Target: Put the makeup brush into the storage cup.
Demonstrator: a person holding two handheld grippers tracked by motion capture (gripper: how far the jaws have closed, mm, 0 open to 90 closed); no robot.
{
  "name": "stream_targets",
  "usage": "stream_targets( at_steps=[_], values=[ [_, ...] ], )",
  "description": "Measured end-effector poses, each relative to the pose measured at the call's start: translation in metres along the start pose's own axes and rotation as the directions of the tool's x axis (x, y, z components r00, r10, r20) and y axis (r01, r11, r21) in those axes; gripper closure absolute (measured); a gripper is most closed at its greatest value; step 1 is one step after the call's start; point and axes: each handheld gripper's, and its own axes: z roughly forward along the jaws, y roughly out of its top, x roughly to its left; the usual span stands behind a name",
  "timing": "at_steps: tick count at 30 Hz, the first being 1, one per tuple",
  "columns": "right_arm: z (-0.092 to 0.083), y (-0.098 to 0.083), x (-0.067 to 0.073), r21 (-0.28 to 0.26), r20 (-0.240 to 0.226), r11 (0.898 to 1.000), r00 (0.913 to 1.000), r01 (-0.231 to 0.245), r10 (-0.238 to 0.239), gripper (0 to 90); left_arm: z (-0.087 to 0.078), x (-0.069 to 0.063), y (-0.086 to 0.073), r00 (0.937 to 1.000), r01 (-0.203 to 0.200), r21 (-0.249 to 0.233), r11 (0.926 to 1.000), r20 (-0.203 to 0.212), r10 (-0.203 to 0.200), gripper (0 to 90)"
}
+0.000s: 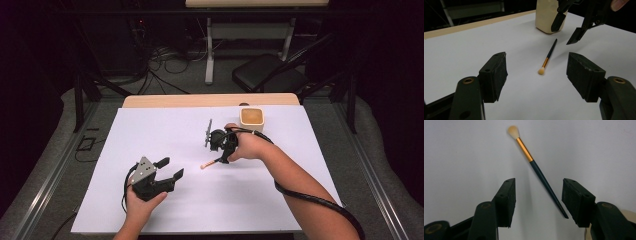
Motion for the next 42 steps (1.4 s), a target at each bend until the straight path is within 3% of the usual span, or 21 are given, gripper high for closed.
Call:
stream_targets(
  at_steps=[20, 42],
  values=[
    [0.016, 0.01, -0.001, 0.014, -0.026, 1.0, 0.9996, 0.006, -0.006, 48.7, 0.0, 0.0, -0.001, 1.0, 0.003, 0.001, 1.0, 0.001, -0.003, 32.8],
    [0.035, 0.027, 0.005, 0.041, -0.053, 0.998, 0.9974, 0.051, -0.049, 52.2, 0.0, 0.001, 0.0, 1.0, 0.006, -0.003, 1.0, 0.003, -0.006, 32.8]
  ],
)
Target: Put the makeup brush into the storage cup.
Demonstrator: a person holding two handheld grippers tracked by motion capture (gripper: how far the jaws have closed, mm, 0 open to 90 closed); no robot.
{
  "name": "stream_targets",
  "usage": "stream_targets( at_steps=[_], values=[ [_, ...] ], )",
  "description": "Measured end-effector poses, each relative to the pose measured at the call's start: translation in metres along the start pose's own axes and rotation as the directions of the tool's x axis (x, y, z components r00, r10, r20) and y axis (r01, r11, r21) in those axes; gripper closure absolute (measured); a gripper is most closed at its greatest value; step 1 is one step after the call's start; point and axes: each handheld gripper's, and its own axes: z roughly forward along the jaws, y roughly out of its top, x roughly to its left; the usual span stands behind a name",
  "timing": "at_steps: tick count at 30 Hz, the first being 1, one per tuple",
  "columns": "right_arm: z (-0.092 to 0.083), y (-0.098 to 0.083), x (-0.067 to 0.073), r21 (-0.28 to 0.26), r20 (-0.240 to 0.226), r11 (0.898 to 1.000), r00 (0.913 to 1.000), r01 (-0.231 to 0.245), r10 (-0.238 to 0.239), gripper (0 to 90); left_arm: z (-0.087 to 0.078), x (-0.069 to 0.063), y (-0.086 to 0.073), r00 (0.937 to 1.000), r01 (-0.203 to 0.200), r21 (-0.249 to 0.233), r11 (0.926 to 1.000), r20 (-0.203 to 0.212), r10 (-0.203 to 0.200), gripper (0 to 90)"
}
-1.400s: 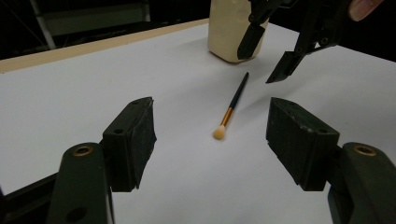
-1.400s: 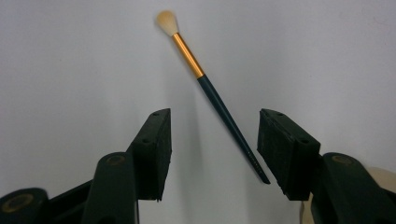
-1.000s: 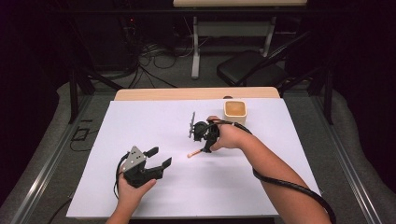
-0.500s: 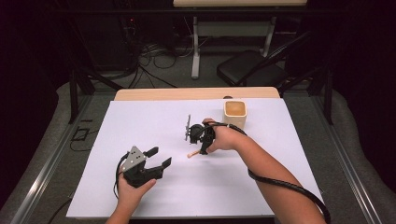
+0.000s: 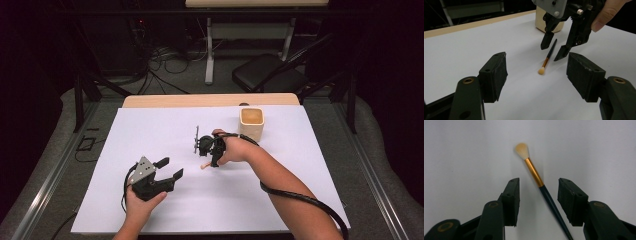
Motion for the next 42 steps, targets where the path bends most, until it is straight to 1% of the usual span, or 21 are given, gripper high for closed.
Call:
stream_targets(
  at_steps=[2, 4, 5, 8, 11, 15, 18, 20, 21, 22, 33, 34, 35, 42],
  values=[
    [0.001, 0.001, -0.001, 0.0, 0.002, 1.0, 1.0, 0.007, -0.007, 52.8, 0.0, 0.0, 0.0, 1.0, -0.002, 0.002, 1.0, 0.0, 0.002, 32.9],
    [0.002, 0.002, 0.0, 0.006, -0.001, 1.0, 1.0, 0.004, -0.004, 53.0, 0.0, 0.0, 0.0, 1.0, -0.002, 0.002, 1.0, 0.0, 0.002, 32.8],
    [0.002, 0.003, -0.001, 0.01, 0.0, 1.0, 0.9998, 0.019, -0.019, 53.0, 0.0, 0.0, 0.0, 1.0, -0.002, 0.002, 1.0, 0.0, 0.002, 32.9],
    [0.003, 0.003, -0.001, 0.014, 0.0, 1.0, 0.9999, 0.013, -0.013, 53.1, 0.0, 0.0, 0.0, 1.0, 0.003, -0.001, 1.0, -0.001, -0.003, 32.8],
    [0.003, 0.004, -0.001, 0.013, 0.0, 1.0, 1.0, 0.005, -0.005, 53.2, 0.0, 0.0, 0.0, 1.0, -0.001, 0.002, 1.0, 0.0, 0.001, 32.8],
    [0.004, 0.005, -0.001, 0.032, -0.001, 0.999, 0.9999, 0.015, -0.015, 53.9, 0.0, 0.0, 0.0, 1.0, 0.0, 0.0, 1.0, 0.001, 0.0, 32.8],
    [0.004, 0.006, -0.002, 0.041, -0.013, 0.999, 0.9998, 0.013, -0.012, 55.5, 0.0, 0.0, 0.0, 1.0, 0.002, -0.001, 1.0, 0.0, -0.002, 32.8],
    [0.004, 0.007, -0.002, 0.043, -0.013, 0.999, 0.9998, 0.016, -0.015, 55.6, 0.0, 0.0, 0.0, 1.0, -0.001, 0.001, 1.0, 0.0, 0.001, 32.8],
    [0.004, 0.007, -0.001, 0.045, -0.014, 0.999, 0.9999, 0.008, -0.008, 55.6, 0.0, 0.0, 0.0, 1.0, 0.002, -0.002, 1.0, 0.0, -0.002, 32.8],
    [0.005, 0.008, -0.002, 0.053, -0.013, 0.998, 0.9998, 0.017, -0.016, 55.8, 0.0, 0.0, 0.0, 1.0, 0.002, -0.002, 1.0, 0.0, -0.002, 32.9],
    [0.007, 0.008, -0.002, 0.066, -0.015, 0.997, 0.9995, 0.028, -0.027, 57.0, 0.0, 0.0, 0.0, 1.0, 0.002, -0.001, 1.0, 0.001, -0.002, 32.9],
    [0.006, 0.009, -0.002, 0.078, -0.018, 0.997, 0.9995, 0.028, -0.027, 57.1, 0.0, 0.0, 0.0, 1.0, 0.001, -0.002, 1.0, 0.001, -0.001, 32.9],
    [0.007, 0.009, -0.002, 0.064, -0.015, 0.998, 0.9995, 0.028, -0.027, 57.3, 0.0, 0.0, 0.0, 1.0, 0.001, -0.001, 1.0, 0.001, -0.001, 32.9],
    [0.01, 0.012, -0.001, 0.064, -0.019, 0.997, 0.9989, 0.045, -0.044, 58.2, 0.0, 0.0, 0.0, 1.0, 0.002, -0.002, 1.0, 0.002, -0.002, 32.8]
  ],
)
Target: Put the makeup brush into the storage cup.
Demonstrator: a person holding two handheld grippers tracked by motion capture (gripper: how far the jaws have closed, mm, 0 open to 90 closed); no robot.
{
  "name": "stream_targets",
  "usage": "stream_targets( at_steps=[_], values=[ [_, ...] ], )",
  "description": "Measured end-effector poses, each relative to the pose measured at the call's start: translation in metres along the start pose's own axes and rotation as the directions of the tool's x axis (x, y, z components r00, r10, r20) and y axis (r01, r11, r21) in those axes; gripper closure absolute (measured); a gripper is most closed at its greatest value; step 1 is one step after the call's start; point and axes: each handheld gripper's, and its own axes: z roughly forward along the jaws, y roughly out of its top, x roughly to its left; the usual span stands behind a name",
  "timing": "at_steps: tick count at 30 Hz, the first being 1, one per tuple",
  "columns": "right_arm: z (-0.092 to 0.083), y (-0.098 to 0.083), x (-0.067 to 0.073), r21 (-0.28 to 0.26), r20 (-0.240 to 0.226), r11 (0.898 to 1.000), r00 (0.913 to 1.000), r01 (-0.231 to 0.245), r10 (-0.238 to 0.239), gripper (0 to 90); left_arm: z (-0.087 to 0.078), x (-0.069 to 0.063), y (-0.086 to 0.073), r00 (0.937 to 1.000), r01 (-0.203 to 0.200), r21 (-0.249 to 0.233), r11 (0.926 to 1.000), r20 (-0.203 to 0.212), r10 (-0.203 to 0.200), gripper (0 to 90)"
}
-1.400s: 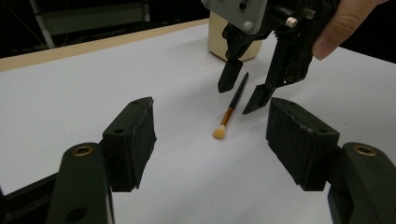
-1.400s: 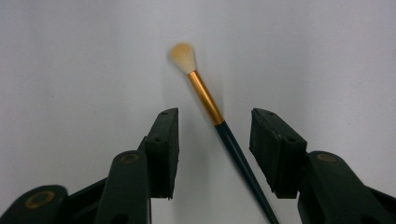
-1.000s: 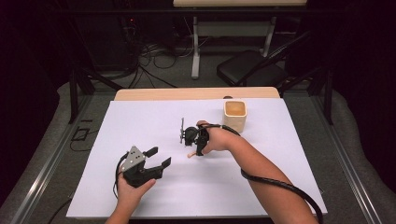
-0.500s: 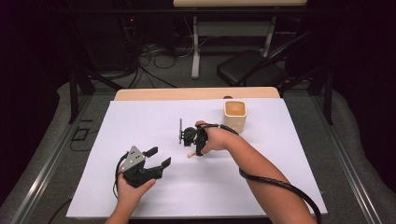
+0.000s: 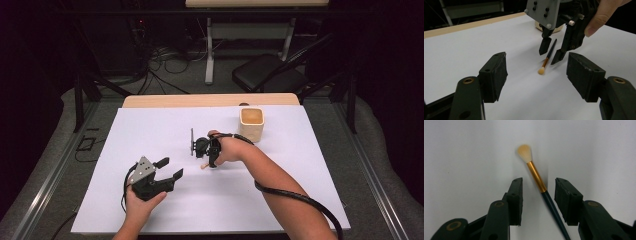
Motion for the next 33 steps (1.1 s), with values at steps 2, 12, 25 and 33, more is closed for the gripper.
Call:
stream_targets(
  at_steps=[2, 12, 25, 33],
  values=[
    [0.0005, 0.0007, -0.0002, 0.004, -0.001, 1.0, 1.0, 0.004, -0.004, 58.6, -0.0003, 0.0003, 0.0001, 1.0, -0.003, 0.004, 1.0, 0.0, 0.003, 32.9],
    [0.0045, 0.0023, -0.0005, 0.01, -0.006, 1.0, 1.0, 0.005, -0.005, 61.0, -0.0001, -0.0001, 0.0, 1.0, 0.001, 0.001, 1.0, 0.0, -0.001, 32.9],
    [0.0082, 0.0048, -0.0008, 0.016, -0.022, 1.0, 0.9997, 0.008, -0.007, 64.8, -0.0007, 0.0005, 0.0, 1.0, 0.0, 0.001, 1.0, 0.0, 0.0, 32.9],
    [0.0092, 0.0046, -0.0011, 0.016, -0.028, 1.0, 0.9996, 0.003, -0.002, 68.6, -0.0006, 0.0005, 0.0, 1.0, 0.0, 0.001, 1.0, 0.0, 0.0, 32.9]
  ],
)
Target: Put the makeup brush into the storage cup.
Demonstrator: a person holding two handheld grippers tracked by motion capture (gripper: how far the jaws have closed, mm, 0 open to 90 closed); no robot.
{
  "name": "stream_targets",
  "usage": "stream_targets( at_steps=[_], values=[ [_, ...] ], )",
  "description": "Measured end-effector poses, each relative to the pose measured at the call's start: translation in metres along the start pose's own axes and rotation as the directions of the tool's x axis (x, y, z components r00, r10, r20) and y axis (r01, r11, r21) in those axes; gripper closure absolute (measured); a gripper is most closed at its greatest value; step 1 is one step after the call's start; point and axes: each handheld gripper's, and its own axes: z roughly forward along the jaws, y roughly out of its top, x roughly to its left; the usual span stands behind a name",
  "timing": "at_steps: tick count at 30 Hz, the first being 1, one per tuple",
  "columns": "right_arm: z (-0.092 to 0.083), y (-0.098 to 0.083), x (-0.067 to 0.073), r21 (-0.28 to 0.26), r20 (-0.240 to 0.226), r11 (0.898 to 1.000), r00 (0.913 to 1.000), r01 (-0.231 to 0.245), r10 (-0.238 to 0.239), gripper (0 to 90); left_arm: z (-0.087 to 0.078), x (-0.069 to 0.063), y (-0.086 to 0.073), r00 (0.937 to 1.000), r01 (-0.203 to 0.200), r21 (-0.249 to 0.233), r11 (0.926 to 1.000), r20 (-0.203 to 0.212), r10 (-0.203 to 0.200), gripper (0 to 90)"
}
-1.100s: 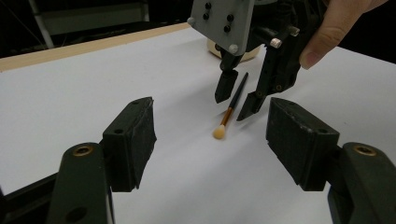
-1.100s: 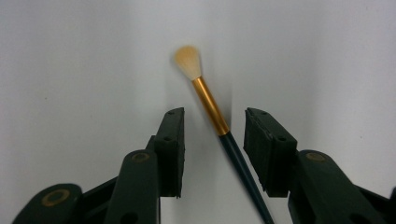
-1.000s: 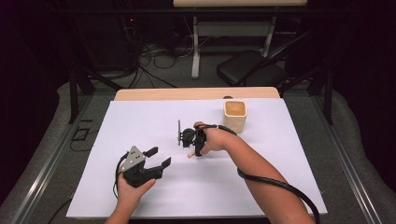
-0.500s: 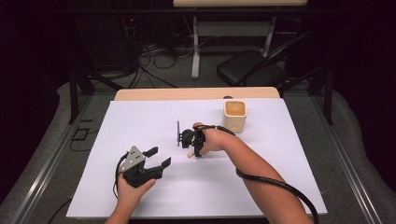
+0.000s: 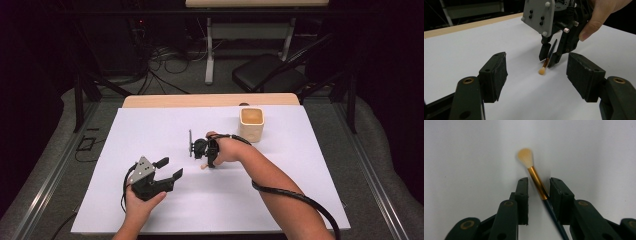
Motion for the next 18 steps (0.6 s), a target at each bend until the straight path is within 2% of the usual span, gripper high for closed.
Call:
stream_targets(
  at_steps=[12, 18],
  values=[
    [0.0016, 0.0009, 0.0004, 0.01, -0.005, 1.0, 1.0, 0.007, -0.007, 73.2, 0.0002, 0.0002, -0.0001, 1.0, -0.002, 0.005, 1.0, -0.001, 0.002, 32.9],
    [0.0018, 0.001, 0.0007, 0.011, -0.021, 1.0, 0.9998, 0.007, -0.006, 79.4, 0.0002, 0.0002, -0.0001, 1.0, -0.002, 0.005, 1.0, -0.001, 0.002, 32.9]
  ],
)
